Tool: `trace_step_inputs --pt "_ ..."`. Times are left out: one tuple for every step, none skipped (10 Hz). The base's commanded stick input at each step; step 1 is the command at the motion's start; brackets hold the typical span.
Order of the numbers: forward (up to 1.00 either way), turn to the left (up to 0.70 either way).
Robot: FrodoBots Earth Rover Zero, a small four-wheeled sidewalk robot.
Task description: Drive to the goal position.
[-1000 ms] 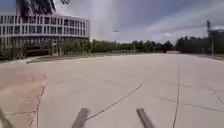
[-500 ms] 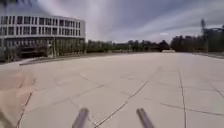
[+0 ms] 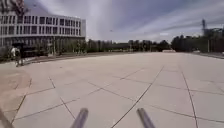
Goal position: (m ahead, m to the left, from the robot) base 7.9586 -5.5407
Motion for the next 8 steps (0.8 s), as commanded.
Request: trace_step_inputs --pt "0.0 0.0" --pt "0.0 0.0" --pt "0.0 0.0" --pt "0.06 0.0" --pt "0.39 0.0" --pt "0.5 0.0" --pt "0.5 0.0" --pt "0.5 0.0"
